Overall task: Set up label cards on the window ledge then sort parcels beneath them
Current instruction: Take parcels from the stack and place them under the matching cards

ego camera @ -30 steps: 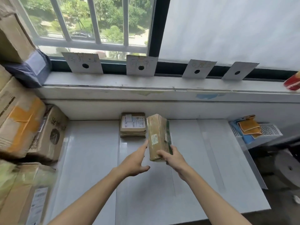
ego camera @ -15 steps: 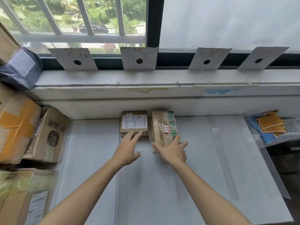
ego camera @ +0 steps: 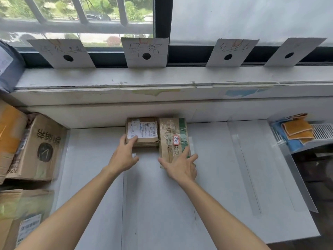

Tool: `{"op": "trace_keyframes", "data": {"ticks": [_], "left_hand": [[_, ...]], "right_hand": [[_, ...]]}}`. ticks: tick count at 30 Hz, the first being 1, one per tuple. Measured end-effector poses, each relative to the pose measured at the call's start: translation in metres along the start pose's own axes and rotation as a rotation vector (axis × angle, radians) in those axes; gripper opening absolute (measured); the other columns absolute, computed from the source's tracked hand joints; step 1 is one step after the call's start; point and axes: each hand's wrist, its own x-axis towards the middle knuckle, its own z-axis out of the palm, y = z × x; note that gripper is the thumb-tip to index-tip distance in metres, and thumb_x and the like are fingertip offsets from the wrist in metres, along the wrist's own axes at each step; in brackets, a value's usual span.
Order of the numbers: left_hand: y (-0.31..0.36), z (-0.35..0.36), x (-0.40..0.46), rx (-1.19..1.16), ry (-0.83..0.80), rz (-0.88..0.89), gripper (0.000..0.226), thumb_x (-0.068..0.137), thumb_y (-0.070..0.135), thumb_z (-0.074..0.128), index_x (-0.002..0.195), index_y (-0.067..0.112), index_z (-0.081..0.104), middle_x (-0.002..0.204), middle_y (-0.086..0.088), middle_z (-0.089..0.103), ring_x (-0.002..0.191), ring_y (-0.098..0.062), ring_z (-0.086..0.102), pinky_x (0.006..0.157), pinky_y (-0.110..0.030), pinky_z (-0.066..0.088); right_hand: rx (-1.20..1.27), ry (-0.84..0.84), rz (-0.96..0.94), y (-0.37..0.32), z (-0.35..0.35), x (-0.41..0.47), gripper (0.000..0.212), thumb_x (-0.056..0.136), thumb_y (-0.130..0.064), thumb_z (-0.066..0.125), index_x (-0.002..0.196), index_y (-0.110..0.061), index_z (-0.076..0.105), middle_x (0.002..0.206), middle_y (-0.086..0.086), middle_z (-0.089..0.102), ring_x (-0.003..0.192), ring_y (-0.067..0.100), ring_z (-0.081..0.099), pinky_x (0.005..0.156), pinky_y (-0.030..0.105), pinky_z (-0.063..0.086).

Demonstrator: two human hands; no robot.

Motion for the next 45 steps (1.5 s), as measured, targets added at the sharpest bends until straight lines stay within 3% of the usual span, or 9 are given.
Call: {"op": "trace_keyframes", "data": {"ticks": [6, 12, 15, 19, 25, 30, 33, 36, 45], "left_hand": [[-0.001, 0.003, -0.001, -0.034, 0.022, 0.021, 0.077, 0.086, 0.018, 0.067, 0.152, 0.025, 0.030, 0.162, -0.016, 0.007, 0.138, -0.037, 0.036, 0.103, -0.043, 0.044], [-0.002, 0.002, -0.001, -0.039, 0.028, 0.009, 0.077, 0.084, 0.021, 0.067, 0.152, 0.027, 0.031, 0.162, -0.014, 0.009, 0.136, -0.035, 0.040, 0.102, -0.042, 0.046], [-0.003, 0.003, 0.000, -0.030, 0.035, 0.009, 0.077, 0.084, 0.023, 0.067, 0.152, 0.028, 0.031, 0.162, -0.014, 0.011, 0.138, -0.035, 0.039, 0.104, -0.044, 0.044], [-0.005, 0.003, 0.002, -0.008, 0.024, 0.015, 0.077, 0.085, 0.026, 0.066, 0.153, 0.030, 0.030, 0.161, -0.013, 0.012, 0.138, -0.035, 0.038, 0.106, -0.044, 0.043], [0.000, 0.003, 0.001, 0.004, 0.005, 0.052, 0.077, 0.085, 0.024, 0.065, 0.154, 0.029, 0.029, 0.163, -0.014, 0.010, 0.143, -0.034, 0.032, 0.108, -0.040, 0.041], [0.009, 0.006, -0.001, 0.002, -0.006, 0.069, 0.079, 0.086, 0.024, 0.065, 0.155, 0.030, 0.026, 0.164, -0.012, 0.005, 0.140, -0.032, 0.037, 0.102, -0.038, 0.045], [0.013, 0.006, 0.000, 0.018, -0.033, 0.084, 0.080, 0.085, 0.025, 0.065, 0.154, 0.033, 0.025, 0.165, -0.010, 0.003, 0.136, -0.031, 0.041, 0.099, -0.037, 0.046], [0.017, 0.005, 0.001, 0.027, -0.054, 0.084, 0.083, 0.085, 0.026, 0.065, 0.155, 0.033, 0.022, 0.165, -0.009, -0.001, 0.137, -0.033, 0.040, 0.099, -0.039, 0.047], [0.009, -0.001, -0.011, 0.055, -0.133, 0.134, 0.087, 0.084, 0.025, 0.067, 0.155, 0.037, 0.018, 0.166, -0.006, -0.006, 0.142, -0.030, 0.035, 0.099, -0.035, 0.046]], "right_hand": [[0.040, -0.002, -0.001, 0.004, -0.001, 0.001, 0.111, 0.072, -0.076, 0.063, 0.150, -0.020, 0.007, 0.136, 0.016, 0.026, 0.113, 0.043, 0.055, 0.094, 0.043, 0.047], [0.191, -0.004, -0.072, 0.017, -0.007, -0.006, 0.078, 0.086, -0.074, 0.040, 0.148, -0.027, 0.028, 0.128, 0.006, 0.035, 0.105, 0.035, 0.057, 0.091, 0.042, 0.049], [0.240, -0.066, -0.116, 0.017, -0.011, -0.004, 0.062, 0.094, -0.065, 0.038, 0.145, -0.029, 0.038, 0.133, 0.006, 0.041, 0.108, 0.029, 0.055, 0.085, 0.035, 0.040], [0.301, -0.108, -0.157, 0.012, -0.012, 0.007, 0.044, 0.100, -0.046, 0.037, 0.133, -0.023, 0.054, 0.133, 0.008, 0.053, 0.114, 0.025, 0.052, 0.096, 0.038, 0.043], [0.283, -0.046, -0.148, 0.011, -0.012, 0.019, 0.048, 0.102, -0.029, 0.037, 0.149, -0.027, 0.033, 0.144, 0.006, 0.044, 0.121, 0.028, 0.051, 0.096, 0.040, 0.042], [0.225, -0.014, -0.161, 0.015, -0.011, 0.019, 0.054, 0.102, -0.041, 0.039, 0.153, -0.037, 0.024, 0.143, 0.004, 0.047, 0.122, 0.030, 0.053, 0.094, 0.041, 0.042], [0.171, -0.014, -0.178, 0.015, -0.011, 0.018, 0.076, 0.091, -0.059, 0.054, 0.155, -0.034, 0.020, 0.144, 0.003, 0.045, 0.125, 0.030, 0.052, 0.095, 0.042, 0.043], [0.133, 0.009, -0.189, 0.014, -0.013, 0.019, 0.089, 0.081, -0.060, 0.066, 0.153, -0.030, 0.022, 0.139, 0.002, 0.049, 0.123, 0.030, 0.053, 0.094, 0.041, 0.045], [0.081, 0.063, -0.161, 0.010, -0.013, 0.012, 0.057, 0.090, -0.050, 0.063, 0.127, -0.013, 0.040, 0.122, 0.009, 0.058, 0.106, 0.032, 0.059, 0.085, 0.042, 0.051]]}}
